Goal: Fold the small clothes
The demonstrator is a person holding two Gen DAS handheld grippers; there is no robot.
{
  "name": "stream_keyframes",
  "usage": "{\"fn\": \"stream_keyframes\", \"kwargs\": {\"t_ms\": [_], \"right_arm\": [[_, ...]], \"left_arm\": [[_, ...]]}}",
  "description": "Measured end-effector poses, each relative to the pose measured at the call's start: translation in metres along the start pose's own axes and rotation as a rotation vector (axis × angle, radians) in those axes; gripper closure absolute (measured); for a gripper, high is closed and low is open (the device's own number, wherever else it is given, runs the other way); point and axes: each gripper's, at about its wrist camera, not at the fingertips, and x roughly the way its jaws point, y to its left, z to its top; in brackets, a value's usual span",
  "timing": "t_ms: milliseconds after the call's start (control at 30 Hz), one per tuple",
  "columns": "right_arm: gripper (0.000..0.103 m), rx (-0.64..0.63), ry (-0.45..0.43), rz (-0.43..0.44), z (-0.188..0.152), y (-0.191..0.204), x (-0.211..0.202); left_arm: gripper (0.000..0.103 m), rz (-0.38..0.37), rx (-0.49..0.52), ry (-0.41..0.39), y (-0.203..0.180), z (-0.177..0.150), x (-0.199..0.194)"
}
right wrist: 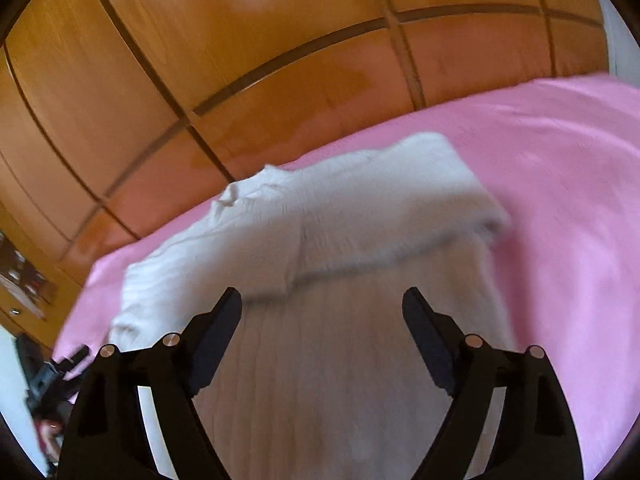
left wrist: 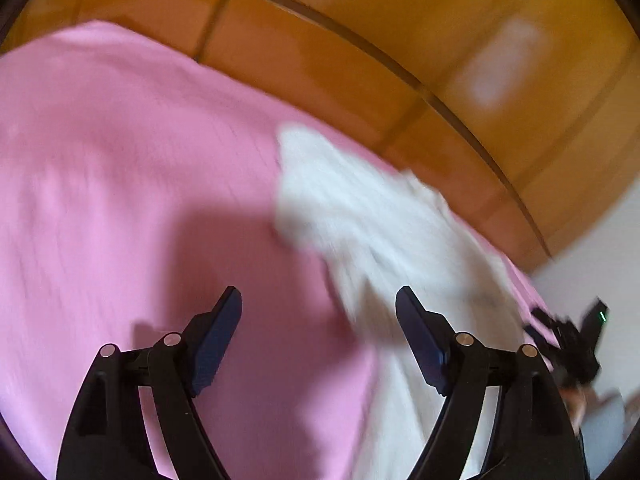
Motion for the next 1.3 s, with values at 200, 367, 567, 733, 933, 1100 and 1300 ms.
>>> {"fn": "stream_keyframes", "kwargs": {"t_ms": [200,367,567,733,933,1100,1300], "right_arm": [[0.034,0.017,0.004,0.029,-0.034,-0.032,-0.058],[0.035,0.068,0.022,0.025,-0.064,-0.059,-0.082],[0.046,0.166,0.047,0.122,-0.093,-0.081,-0.092],[0.048,0.239,0.056,0.288,-0.118,-0.085,-0.092],[0.048,0.224,0.084,0.384,-0.144,-0.07,-0.098],[0.096,0.123,0.152,0.353,-0.153,-0.049,-0.099],[0.096,0.114,0.082,0.434,-0.148,-0.038,-0.113]], "left_arm": [[0.038,-0.083,0.101,0.111,-0.018,-0.06,-0.01],[0.064,-0.08,0.145,0.131,-0.024,-0.091,-0.015],[0.064,-0.223,0.055,0.182,-0.026,-0.095,-0.008],[0.064,-0.38,-0.018,0.258,-0.032,-0.107,0.002],[0.095,-0.424,-0.122,0.339,-0.034,-0.12,0.016],[0.097,-0.41,-0.114,0.26,-0.044,-0.123,-0.016],[0.098,-0.411,-0.068,0.13,-0.071,-0.116,-0.06]]}}
